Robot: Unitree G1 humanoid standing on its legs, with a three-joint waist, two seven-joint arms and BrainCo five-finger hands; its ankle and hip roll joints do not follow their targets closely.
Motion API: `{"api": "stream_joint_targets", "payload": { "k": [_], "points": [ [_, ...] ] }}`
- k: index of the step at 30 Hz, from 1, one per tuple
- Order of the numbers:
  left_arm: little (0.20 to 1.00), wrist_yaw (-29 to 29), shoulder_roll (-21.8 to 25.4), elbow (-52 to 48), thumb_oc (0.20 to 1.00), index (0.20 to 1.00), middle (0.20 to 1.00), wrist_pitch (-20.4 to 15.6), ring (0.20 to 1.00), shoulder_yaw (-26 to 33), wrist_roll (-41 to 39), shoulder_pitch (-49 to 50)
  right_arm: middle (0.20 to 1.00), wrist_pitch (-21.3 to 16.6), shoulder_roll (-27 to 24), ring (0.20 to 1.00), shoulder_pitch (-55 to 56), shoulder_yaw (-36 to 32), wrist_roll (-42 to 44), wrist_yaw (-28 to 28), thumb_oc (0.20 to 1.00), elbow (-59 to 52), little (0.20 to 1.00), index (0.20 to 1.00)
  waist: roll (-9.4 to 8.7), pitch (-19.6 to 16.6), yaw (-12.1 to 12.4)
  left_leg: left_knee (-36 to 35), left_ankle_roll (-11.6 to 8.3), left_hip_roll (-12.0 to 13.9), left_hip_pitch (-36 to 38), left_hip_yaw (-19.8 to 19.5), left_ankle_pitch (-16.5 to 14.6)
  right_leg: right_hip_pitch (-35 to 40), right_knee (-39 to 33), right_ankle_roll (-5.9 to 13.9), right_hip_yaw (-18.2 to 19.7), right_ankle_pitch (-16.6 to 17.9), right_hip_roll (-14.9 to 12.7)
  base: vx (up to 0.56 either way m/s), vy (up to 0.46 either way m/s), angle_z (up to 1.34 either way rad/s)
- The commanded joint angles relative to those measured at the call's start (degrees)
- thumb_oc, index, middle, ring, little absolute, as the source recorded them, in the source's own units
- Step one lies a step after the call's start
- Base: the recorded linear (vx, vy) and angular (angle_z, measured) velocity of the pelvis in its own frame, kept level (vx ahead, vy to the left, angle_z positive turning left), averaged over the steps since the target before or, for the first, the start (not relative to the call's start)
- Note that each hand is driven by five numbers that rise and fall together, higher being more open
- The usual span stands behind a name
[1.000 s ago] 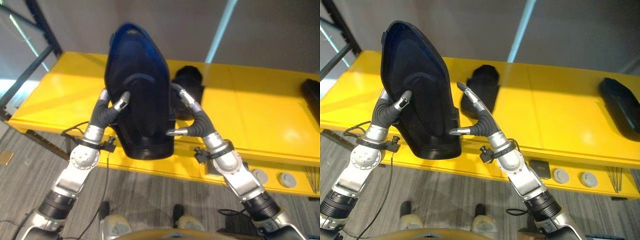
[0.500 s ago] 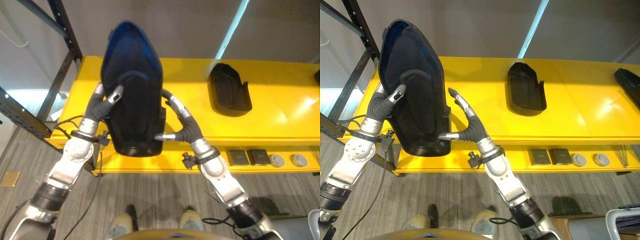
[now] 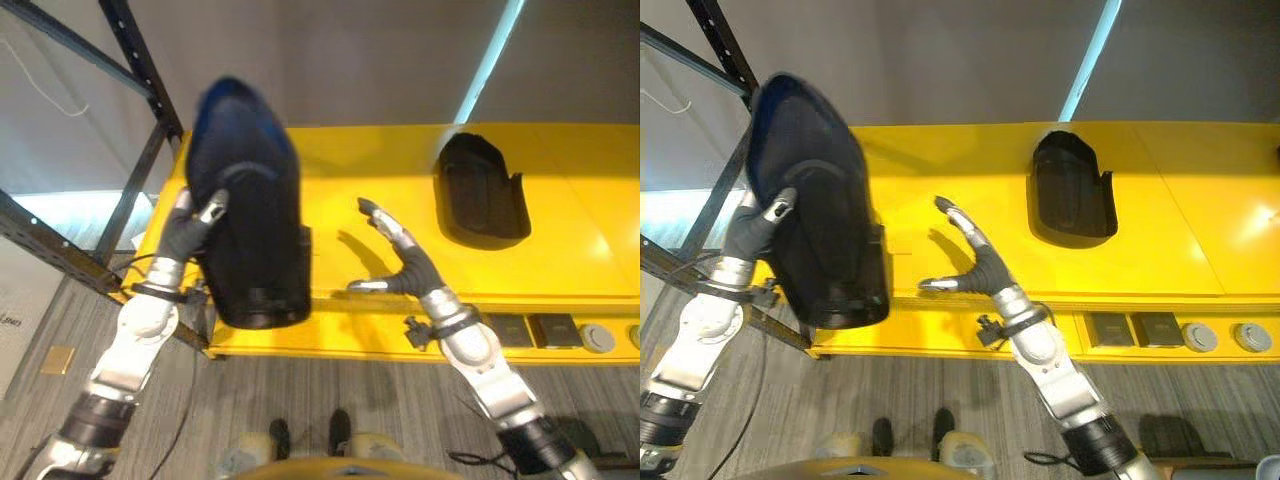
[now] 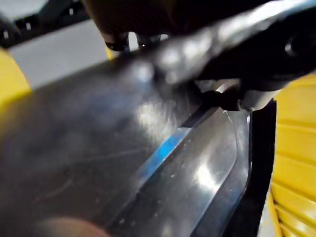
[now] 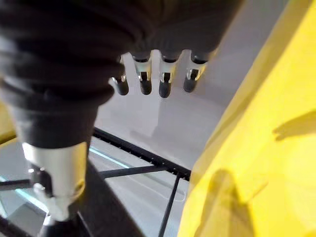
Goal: Move parts from the plastic box to the shelf.
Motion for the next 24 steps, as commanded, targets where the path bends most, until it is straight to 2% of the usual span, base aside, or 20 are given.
{"api": "stream_joint_targets", "payload": {
  "k": [1,3,5,6,8,10,15,18,21,24],
  "points": [
    [0.2,3.93,2.79,-0.11,0.2,0.2,0.2,-2.92,0.2,5.32,4.94,-2.83,1.0,-3.03,-1.99,1.0,0.57,-8.49,2.12,-2.12,1.0,-2.79,1.0,1.0,-0.94,-0.98,-2.97,-1.63,0.36,4.79,1.97,-1.21,-8.05,4.35,-6.01,6.61,0.21,-3.72,-1.04,0.15,0.158,-0.13],
    [0.2,4.21,4.22,0.53,0.2,0.2,0.2,-3.2,0.2,6.67,5.71,-2.58,1.0,-3.52,-3.62,1.0,1.94,-12.13,1.69,-2.67,1.0,-3.31,1.0,1.0,-0.44,-2.31,-3.83,-12.14,0.98,8.86,6.24,-0.27,-8.63,4.04,-6.07,7.68,0.83,-4.01,-1.87,0.16,0.229,-0.15],
    [0.2,4.72,5.66,1.76,0.2,0.2,0.2,-3.2,0.2,7.04,6.86,-3.0,1.0,-4.1,-4.12,1.0,3.57,-15.46,2.04,-3.07,1.0,-3.66,1.0,1.0,0.89,-3.38,-4.68,-22.93,1.51,10.6,10.57,-0.09,-6.85,3.47,-5.29,8.39,1.44,-5.0,-1.97,0.13,0.235,-0.39],
    [0.2,4.51,5.78,2.52,0.2,0.2,0.2,-2.66,0.2,7.46,6.88,-2.69,1.0,-4.02,-4.22,1.0,5.85,-17.77,0.6,-3.28,1.0,-4.02,1.0,1.0,1.73,-4.25,-5.4,-25.79,1.52,10.57,12.42,-0.03,-5.99,3.98,-5.37,8.62,1.68,-5.33,-1.64,0.16,0.202,-0.38],
    [0.2,3.99,5.03,3.93,0.2,0.2,0.2,-2.6,0.2,6.35,5.36,-3.87,1.0,-3.68,-4.03,1.0,7.56,-19.26,-0.54,-2.86,1.0,-4.47,1.0,1.0,2.03,-4.76,-6.43,-27.9,1.4,9.96,14.62,0.78,-5.07,4.65,-5.16,8.74,1.47,-4.78,-2.14,0.13,0.178,-0.31],
    [0.2,2.75,4.4,5.78,0.2,0.2,0.2,-2.05,0.2,5.27,3.54,-5.04,1.0,-3.36,-2.99,1.0,7.69,-18.55,1.17,-1.19,1.0,-4.98,1.0,1.0,1.84,-4.74,-7.05,-28.3,1.88,8.99,16.11,1.84,-5.4,4.87,-4.61,9.05,2.2,-4.22,-2.99,0.08,0.165,-0.24],
    [0.2,1.26,3.37,9.43,0.2,0.2,0.2,-0.69,0.2,4.44,1.54,-5.42,1.0,-3.02,-1.73,1.0,5.24,-14.43,3.56,2.38,1.0,-5.56,1.0,1.0,1.05,-4.8,-6.4,-29.47,3.16,7.79,18.1,3.81,-6.34,5.09,-4.91,9.73,4.15,-3.19,-4.07,0.04,0.087,-0.11],
    [0.2,1.27,2.64,12.99,0.2,0.2,0.2,0.8,0.2,4.03,0.5,-6.16,1.0,-2.72,0.06,1.0,2.06,-9.48,7.92,5.59,1.0,-6.6,1.0,1.0,0.85,-5.43,-6.07,-31.65,3.69,7.29,19.07,5.05,-5.98,4.74,-5.88,10.2,5.17,-2.38,-4.19,0.06,0.037,-0.15],
    [0.2,1.67,1.46,18.76,0.2,0.2,0.2,1.46,0.2,2.54,-4.85,-9.2,1.0,-2.35,0.82,1.0,-1.84,-4.96,12.13,7.38,1.0,-7.37,1.0,1.0,0.76,-5.19,-6.27,-32.07,3.68,7.27,18.66,5.22,-5.77,4.09,-6.33,10.39,5.56,-1.91,-4.07,0.01,-0.011,-0.09],
    [0.2,1.55,3.79,25.47,0.2,0.2,0.2,2.28,0.2,-0.96,-7.38,-17.04,1.0,-2.31,1.32,1.0,-6.87,-0.46,15.75,8.42,1.0,-7.99,1.0,1.0,0.96,-3.88,-6.63,-32.07,3.41,7.44,16.76,5.06,-4.97,1.96,-6.59,10.72,5.46,-1.25,-3.95,-0.1,-0.031,-0.03]
  ]
}}
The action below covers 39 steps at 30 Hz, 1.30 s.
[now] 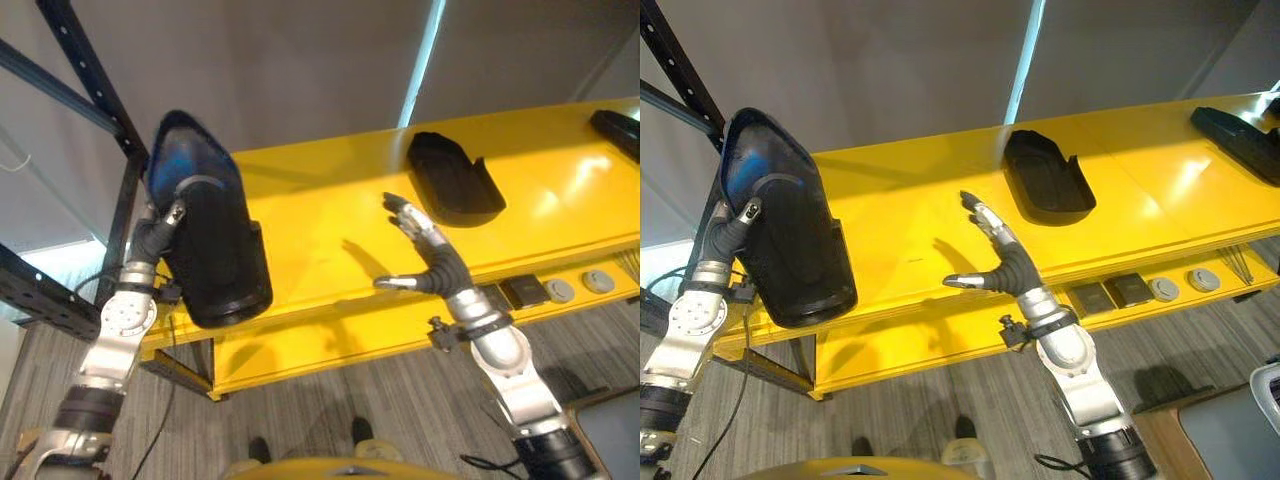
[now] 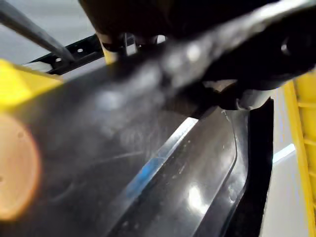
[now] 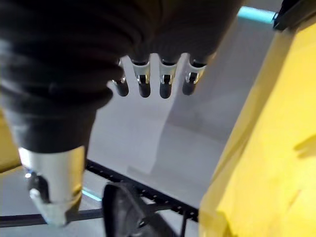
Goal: Move parts from the plastic box to the shelf.
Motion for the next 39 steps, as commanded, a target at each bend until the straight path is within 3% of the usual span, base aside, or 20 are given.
{"api": "stream_joint_targets", "payload": {
  "k": [1,9,13,19,29,30,31,32,39],
  "points": [
    [0.2,1.07,3.9,7.8,0.2,0.2,0.2,-0.93,0.2,-3.9,-5.13,-13.88,1.0,-2.4,-0.48,1.0,-6.11,2.41,7.32,1.8,1.0,-5.5,1.0,1.0,-0.12,0.58,-0.31,0.06,-0.25,1.79,2.03,0.68,-6.57,-0.47,0.1,0.74,-1.45,-5.9,0.75,-0.17,-0.032,0.03],
    [0.2,1.54,7.64,27.24,0.2,0.2,0.2,-0.77,0.2,-15.38,-10.35,-39.18,1.0,-2.97,0.98,1.0,-15.5,12.82,14.0,3.96,1.0,-5.97,1.0,1.0,1.0,5.18,-1.4,0.06,-1.16,2.4,-6.6,-0.29,-2.83,-8.35,0.1,0.83,-2.11,-3.83,1.56,-0.14,-0.039,0.1],
    [0.2,0.71,9.62,35.73,0.2,0.2,0.2,0.18,0.2,-20.99,-8.09,-49.33,1.0,-3.08,1.4,1.0,-17.29,16.53,15.06,5.08,1.0,-5.35,1.0,1.0,1.7,6.63,-1.83,0.06,-1.59,2.84,-9.62,-0.61,-1.52,-11.25,0.1,1.28,-2.23,-2.93,1.79,-0.05,-0.025,0.03],
    [0.2,0.8,9.02,42.97,0.2,0.2,0.2,2.64,0.2,-23.92,-1.82,-53.92,1.0,-2.49,0.43,1.0,-16.23,18.14,14.84,6.46,1.0,-5.53,1.0,1.0,2.13,7.46,-1.9,0.06,-1.77,3.23,-10.15,-0.32,-1.17,-11.71,0.1,1.51,-2.28,-3.15,1.95,0.01,-0.017,-0.04],
    [0.2,-0.07,9.32,43.54,0.2,0.2,0.2,5.39,0.2,-22.58,3.1,-50.07,1.0,-2.43,-0.69,1.0,-12.97,15.76,15.45,7.58,1.0,-6.06,1.0,1.0,2.15,8.13,-1.85,0.06,-1.82,3.53,-9.36,-0.23,-1.35,-11.07,0.1,1.28,-2.61,-3.6,2.02,0.0,-0.008,0.02],
    [0.749,0.18,8.74,43.15,0.749,0.749,0.749,5.3,0.749,-22.0,3.39,-49.04,1.0,-2.47,-0.61,1.0,-12.7,15.61,15.56,7.59,1.0,-5.81,1.0,1.0,2.06,8.1,-1.92,0.06,-1.85,3.57,-9.33,-0.22,-1.41,-10.99,0.1,1.18,-2.57,-3.7,2.1,-0.01,-0.012,0.07],
    [0.912,0.19,8.73,43.11,0.912,0.912,0.912,5.31,0.912,-21.96,3.41,-48.98,1.0,-2.47,-0.63,1.0,-12.69,15.62,15.56,7.59,1.0,-5.81,1.0,1.0,2.08,8.09,-1.93,0.06,-1.86,3.57,-9.32,-0.22,-1.41,-10.98,0.1,1.18,-2.57,-3.7,2.11,-0.01,-0.005,0.06],
    [1.0,0.18,8.25,42.89,1.0,1.0,1.0,5.22,1.0,-21.73,3.58,-48.52,1.0,-2.44,-0.57,1.0,-12.52,15.53,15.64,7.54,1.0,-5.73,1.0,1.0,2.05,8.08,-2.04,0.06,-1.84,3.57,-9.29,-0.18,-1.5,-10.95,0.1,1.12,-2.54,-3.74,2.14,0.0,0.0,0.0],
    [1.0,2.49,6.85,42.45,1.0,1.0,1.0,4.56,1.0,-21.07,3.96,-48.26,1.0,-2.66,-0.67,1.0,-11.66,15.76,14.89,7.03,1.0,-5.35,1.0,1.0,1.87,7.68,-2.5,0.06,-1.8,3.62,-8.52,0.12,-1.9,-10.41,0.1,1.05,-2.3,-3.92,2.15,0.0,0.0,0.0]
  ]
}}
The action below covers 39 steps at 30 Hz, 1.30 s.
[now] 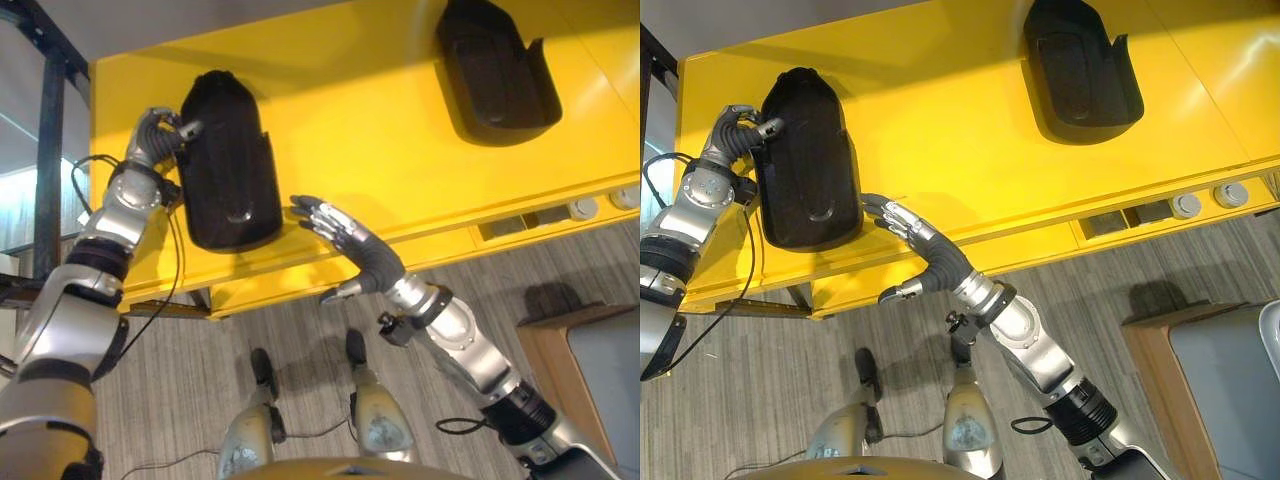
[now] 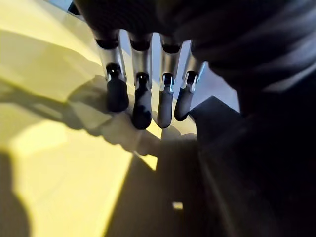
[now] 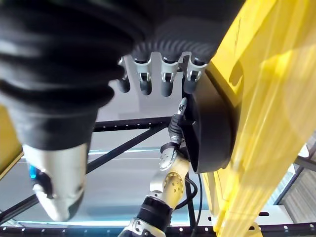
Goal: Move parts from the plastic box to the shelf.
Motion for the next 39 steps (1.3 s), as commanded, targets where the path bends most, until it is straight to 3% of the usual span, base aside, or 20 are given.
{"api": "stream_joint_targets", "payload": {
  "k": [1,14,19,25,26,27,28,29,31,32,35,39],
  "points": [
    [1.0,3.07,-0.64,2.56,1.0,1.0,1.0,-2.08,1.0,1.07,0.73,-3.8,1.0,-2.71,1.33,1.0,0.76,-1.46,1.83,0.09,1.0,-5.0,1.0,1.0,-1.88,-1.79,-0.14,0.04,-1.09,1.83,6.98,1.83,-7.91,3.59,0.11,1.81,0.58,-8.24,0.21,0.0,0.0,0.0],
    [1.0,9.62,-4.64,0.36,1.0,1.0,1.0,-2.72,1.0,5.07,-3.95,-4.17,1.0,-3.09,0.31,1.0,1.96,-1.59,-1.03,-2.0,1.0,-4.15,1.0,1.0,-1.7,-3.81,-0.36,0.04,-0.96,1.83,9.52,2.65,-8.86,5.73,0.11,1.88,0.87,-8.94,0.17,0.01,0.001,-0.04],
    [1.0,11.75,-1.47,-9.91,1.0,1.0,1.0,-2.68,1.0,9.1,-1.04,4.8,1.0,-2.46,0.52,1.0,4.77,-3.58,-2.09,-1.37,1.0,-4.1,1.0,1.0,-1.82,-7.0,0.91,0.04,-0.79,1.66,12.74,2.36,-9.83,9.5,0.11,1.78,-0.08,-9.94,-0.16,0.06,-0.003,-0.01],
    [1.0,15.88,1.91,-24.92,1.0,1.0,1.0,-2.59,1.0,14.12,9.57,14.24,1.0,-1.99,0.29,1.0,5.76,-3.45,-2.49,0.36,1.0,-2.91,1.0,1.0,-2.56,-9.69,2.26,0.04,-0.73,1.55,15.49,1.74,-10.69,13.02,0.14,1.52,-1.04,-10.93,-0.34,0.03,0.004,0.06],
    [1.0,13.47,1.7,-35.41,1.0,1.0,1.0,-4.99,1.0,17.18,10.16,21.36,1.0,-1.72,0.47,1.0,6.16,-4.88,-2.7,0.74,1.0,-2.07,1.0,1.0,-2.94,-10.23,3.32,0.04,-0.57,1.53,16.3,1.28,-11.06,14.16,0.4,1.25,-1.63,-11.31,-0.47,0.03,0.012,0.21],
    [1.0,11.46,1.6,-40.2,1.0,1.0,1.0,-6.12,1.0,18.68,10.09,25.21,0.482,-1.48,0.71,0.482,6.84,-5.48,-2.87,1.01,0.482,-1.93,0.482,0.482,-3.05,-10.6,3.53,0.04,-0.51,1.52,16.71,1.18,-11.23,14.66,0.38,1.16,-1.73,-11.44,-0.5,0.05,0.016,0.18],
    [1.0,9.53,1.4,-44.98,1.0,1.0,1.0,-7.6,1.0,19.91,9.62,29.01,0.2,-1.41,1.07,0.2,7.77,-6.25,-3.26,1.14,0.2,-1.77,0.2,0.2,-3.21,-11.02,3.72,0.04,-0.47,1.54,17.18,1.13,-11.43,15.23,0.36,1.02,-1.81,-11.62,-0.51,0.03,0.01,0.01],
    [1.0,9.53,1.4,-44.98,1.0,1.0,1.0,-7.6,1.0,19.91,9.62,29.01,0.2,-1.41,1.07,0.2,7.77,-6.25,-3.26,1.14,0.2,-1.77,0.2,0.2,-3.21,-11.02,3.72,0.04,-0.47,1.54,17.18,1.13,-11.43,15.23,0.36,1.02,-1.81,-11.62,-0.51,0.05,0.01,0.02],
    [1.0,5.0,-1.8,-54.7,1.0,1.0,1.0,-12.09,1.0,22.01,3.85,37.68,0.2,-0.41,3.17,0.2,11.5,-7.77,-2.23,1.56,0.2,0.39,0.2,0.2,-3.6,-11.93,3.86,0.04,-0.28,1.55,18.53,1.02,-12.05,16.5,0.36,0.78,-1.87,-11.87,-0.66,0.04,0.01,0.11],
    [1.0,4.8,-1.84,-55.08,1.0,1.0,1.0,-11.99,1.0,22.23,3.72,38.15,0.2,-0.43,3.12,0.2,11.65,-7.69,-2.2,1.6,0.2,0.38,0.2,0.2,-3.56,-12.04,3.84,0.04,-0.28,1.54,18.62,1.05,-12.09,16.59,0.34,0.78,-1.85,-11.89,-0.66,0.02,0.008,0.11],
    [1.0,-2.93,-5.25,-64.42,1.0,1.0,1.0,-14.87,1.0,21.9,-4.17,46.13,0.2,0.58,5.25,0.2,14.63,-8.68,-0.72,1.61,0.2,3.83,0.2,0.2,-3.91,-12.22,4.2,0.04,0.07,1.4,19.25,0.48,-12.34,17.42,0.63,0.46,-1.77,-12.2,-0.66,0.0,0.0,0.0],
    [1.0,-5.46,-7.28,-68.08,1.0,1.0,1.0,-15.14,1.0,20.87,-6.54,51.33,0.2,1.69,6.21,0.2,14.12,-7.34,2.11,2.31,0.2,6.82,0.2,0.2,-4.45,-12.02,5.05,0.04,0.13,1.39,19.33,0.08,-12.37,17.76,0.58,0.31,-1.95,-12.21,-0.64,0.0,0.0,0.0]
  ]
}}
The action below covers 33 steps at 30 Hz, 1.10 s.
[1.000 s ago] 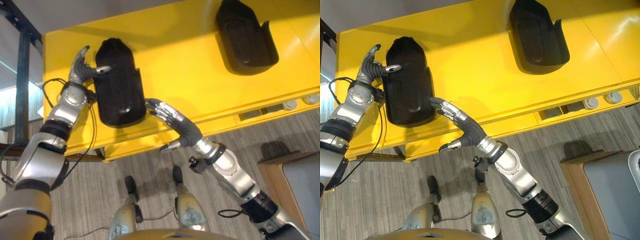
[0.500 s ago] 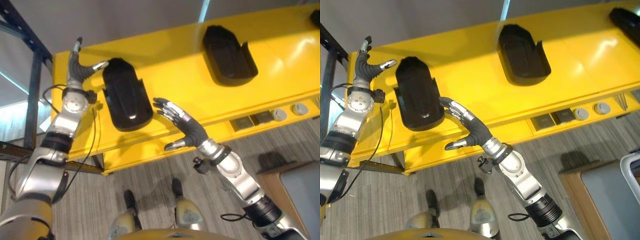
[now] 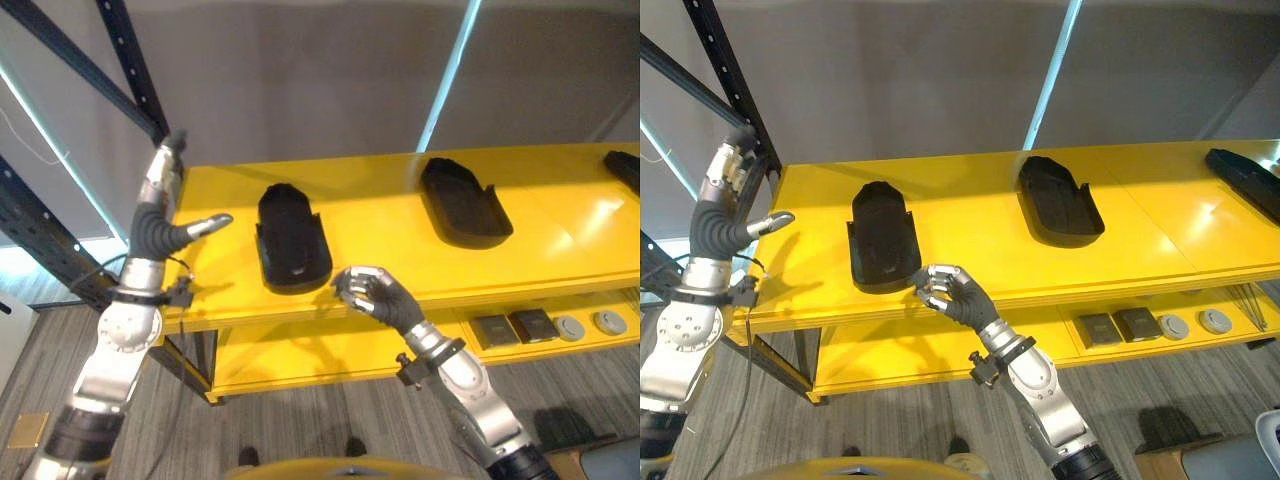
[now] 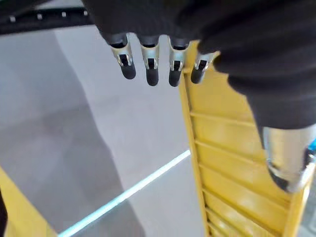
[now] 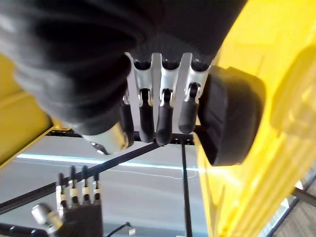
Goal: Move parts from the plastic box to the shelf.
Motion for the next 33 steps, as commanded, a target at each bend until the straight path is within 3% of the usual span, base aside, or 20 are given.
{"api": "stream_joint_targets", "payload": {
  "k": [1,6,11,19,26,33],
  "points": [
    [1.0,-2.74,-0.33,0.98,1.0,1.0,1.0,-3.41,1.0,0.74,-3.38,-2.82,0.2,-1.6,0.44,0.2,-5.81,1.6,4.21,0.77,0.2,-0.8,0.2,0.2,-0.33,0.67,0.08,0.06,0.17,1.42,4.91,1.33,-7.91,2.16,0.58,0.67,-1.41,-7.77,-0.21,0.0,0.0,0.0],
    [1.0,-0.77,-1.36,1.03,1.0,1.0,1.0,-3.43,1.0,1.13,-1.39,0.94,0.2,-1.78,0.49,0.2,-8.89,3.47,2.56,-0.3,0.2,1.19,0.2,0.2,-0.87,1.41,1.64,0.06,0.28,1.38,4.47,0.51,-7.66,2.27,0.53,0.57,-2.16,-7.88,-0.2,0.0,-0.008,0.02],
    [1.0,-1.54,-3.34,0.12,1.0,1.0,1.0,-3.88,1.0,1.28,-7.52,3.45,0.2,-2.19,1.24,0.2,-13.83,4.37,2.47,-3.09,0.2,3.02,0.2,0.2,-1.53,2.39,4.42,0.06,0.32,1.04,3.39,-1.35,-7.11,2.47,0.43,0.53,-3.75,-8.13,-0.34,-0.01,-0.017,0.22],
    [1.0,-2.79,-0.86,-1.39,1.0,1.0,1.0,-4.02,1.0,0.1,-9.34,2.76,0.2,-2.26,3.29,0.2,-21.68,5.31,0.07,-7.19,0.2,9.17,0.2,0.2,-1.69,3.43,7.43,0.06,0.24,0.6,1.7,-3.49,-6.51,2.39,0.18,0.63,-6.09,-8.18,-0.65,0.0,-0.012,0.21],
    [1.0,-3.35,-1.03,-1.61,1.0,1.0,1.0,-3.61,1.0,-0.47,-10.99,2.51,0.2,-1.98,2.92,0.2,-20.64,4.85,-1.48,-7.54,0.2,9.5,0.2,0.2,-1.6,3.8,8.31,0.06,0.22,0.08,0.79,-4.71,-6.23,2.57,0.14,0.65,-7.84,-8.33,-0.85,0.01,-0.005,0.13],
    [1.0,-2.98,-1.79,-1.33,1.0,1.0,1.0,-3.2,1.0,0.5,-10.75,3.19,0.2,-2.49,1.36,0.2,-13.89,1.65,0.07,-6.11,0.2,1.58,0.2,0.2,-1.49,3.93,7.11,0.06,0.3,0.01,0.74,-4.59,-6.36,2.47,0.14,0.74,-8.03,-8.29,-0.99,0.0,-0.002,0.09]
  ]
}}
